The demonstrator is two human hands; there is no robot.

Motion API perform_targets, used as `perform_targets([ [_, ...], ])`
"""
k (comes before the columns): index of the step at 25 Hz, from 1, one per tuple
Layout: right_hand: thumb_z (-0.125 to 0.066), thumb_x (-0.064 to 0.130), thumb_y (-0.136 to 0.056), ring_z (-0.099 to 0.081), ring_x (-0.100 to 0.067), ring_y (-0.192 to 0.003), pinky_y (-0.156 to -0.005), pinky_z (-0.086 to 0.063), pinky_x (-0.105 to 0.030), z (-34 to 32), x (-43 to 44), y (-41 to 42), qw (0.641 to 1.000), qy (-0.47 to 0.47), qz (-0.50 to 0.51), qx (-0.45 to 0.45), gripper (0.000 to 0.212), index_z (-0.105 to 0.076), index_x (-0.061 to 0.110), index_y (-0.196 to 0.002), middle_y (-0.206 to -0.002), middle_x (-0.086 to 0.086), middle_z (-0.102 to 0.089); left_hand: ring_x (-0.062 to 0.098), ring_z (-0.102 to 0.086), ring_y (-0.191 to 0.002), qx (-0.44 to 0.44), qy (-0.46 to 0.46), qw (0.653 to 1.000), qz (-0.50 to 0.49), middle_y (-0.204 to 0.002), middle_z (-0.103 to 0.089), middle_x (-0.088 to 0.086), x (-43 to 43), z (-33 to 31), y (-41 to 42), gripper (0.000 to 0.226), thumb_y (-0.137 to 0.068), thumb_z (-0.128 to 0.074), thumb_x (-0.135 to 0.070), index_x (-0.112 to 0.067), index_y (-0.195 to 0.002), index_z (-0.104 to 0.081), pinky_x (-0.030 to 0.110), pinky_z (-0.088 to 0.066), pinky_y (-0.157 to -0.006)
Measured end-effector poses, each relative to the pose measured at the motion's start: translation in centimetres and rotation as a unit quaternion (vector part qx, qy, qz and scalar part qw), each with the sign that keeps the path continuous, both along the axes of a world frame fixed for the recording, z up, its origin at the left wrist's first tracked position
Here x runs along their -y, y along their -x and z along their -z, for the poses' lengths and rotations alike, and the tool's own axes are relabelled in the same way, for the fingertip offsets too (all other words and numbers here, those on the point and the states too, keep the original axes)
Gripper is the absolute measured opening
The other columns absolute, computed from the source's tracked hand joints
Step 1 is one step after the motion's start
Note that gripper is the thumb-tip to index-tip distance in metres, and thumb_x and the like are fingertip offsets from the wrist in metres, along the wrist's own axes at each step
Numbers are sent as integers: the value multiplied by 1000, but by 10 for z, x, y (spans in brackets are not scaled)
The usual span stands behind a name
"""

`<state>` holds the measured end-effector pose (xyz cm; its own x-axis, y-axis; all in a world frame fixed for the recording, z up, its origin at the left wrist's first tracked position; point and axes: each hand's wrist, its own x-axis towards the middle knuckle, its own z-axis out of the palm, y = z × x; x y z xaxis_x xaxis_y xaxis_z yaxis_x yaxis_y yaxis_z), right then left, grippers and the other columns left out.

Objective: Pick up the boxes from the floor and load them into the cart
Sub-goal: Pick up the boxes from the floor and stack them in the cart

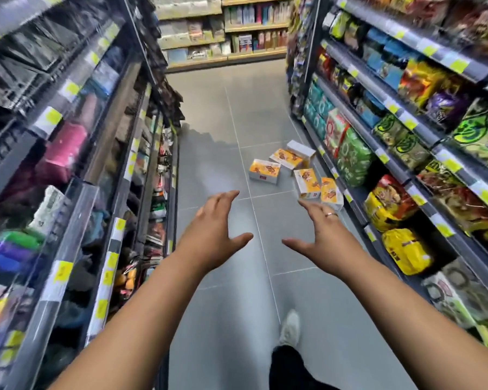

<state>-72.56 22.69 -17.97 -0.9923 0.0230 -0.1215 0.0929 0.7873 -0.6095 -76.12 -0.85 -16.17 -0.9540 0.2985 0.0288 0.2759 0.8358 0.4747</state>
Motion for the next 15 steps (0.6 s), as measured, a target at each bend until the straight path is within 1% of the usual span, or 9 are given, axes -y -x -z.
perform_targets([
  [3, -69, 56, -78, -36, -23, -136, -107, -37, -38, 3, -23, 96, 1000, -10, -13, 10, 87, -23, 34, -148, -152, -1, -25, 24, -37, -135, 5, 2, 1000, -12, -150, -33, -1, -17, 1, 88, 84, -80, -70, -48, -30, -148, -24, 38, -33, -110],
  [6, -68, 57, -78, -39, -23, -134, -102, -39, -36, -9, -39, 190, 999, -25, -29, 7, 88, -21, 36, -149, -154, -1, -25, 25, -37, -135, 2, 0, 1000, -23, -150, -32, -1, -30, -8, 173, 84, -80, -69, -49, -32, -148, -23, 41, -35, -109],
  [9, -69, 56, -78, -37, -23, -136, -103, -37, -35, -15, -49, 283, 999, -37, -40, -3, 89, -23, 32, -150, -155, -2, -26, 24, -35, -137, 7, 3, 999, -39, -152, -31, -1, -37, -13, 260, 86, -80, -69, -49, -31, -149, -22, 37, -31, -111],
  [11, -69, 56, -78, -37, -23, -136, -103, -38, -36, -8, -52, 337, 999, -36, -39, -3, 89, -23, 32, -150, -154, -2, -27, 23, -34, -138, 12, 4, 999, -39, -152, -31, 0, -38, -9, 311, 87, -80, -69, -51, -31, -149, -21, 37, -31, -111],
  [15, -70, 55, -78, -38, -23, -135, -101, -38, -34, 19, -52, 445, 999, -36, -23, 28, 88, -24, 32, -149, -153, -2, -28, 21, -35, -136, 38, -3, 999, -21, -151, -31, -2, -33, 17, 434, 85, -80, -69, -51, -33, -149, -21, 34, -30, -110],
])
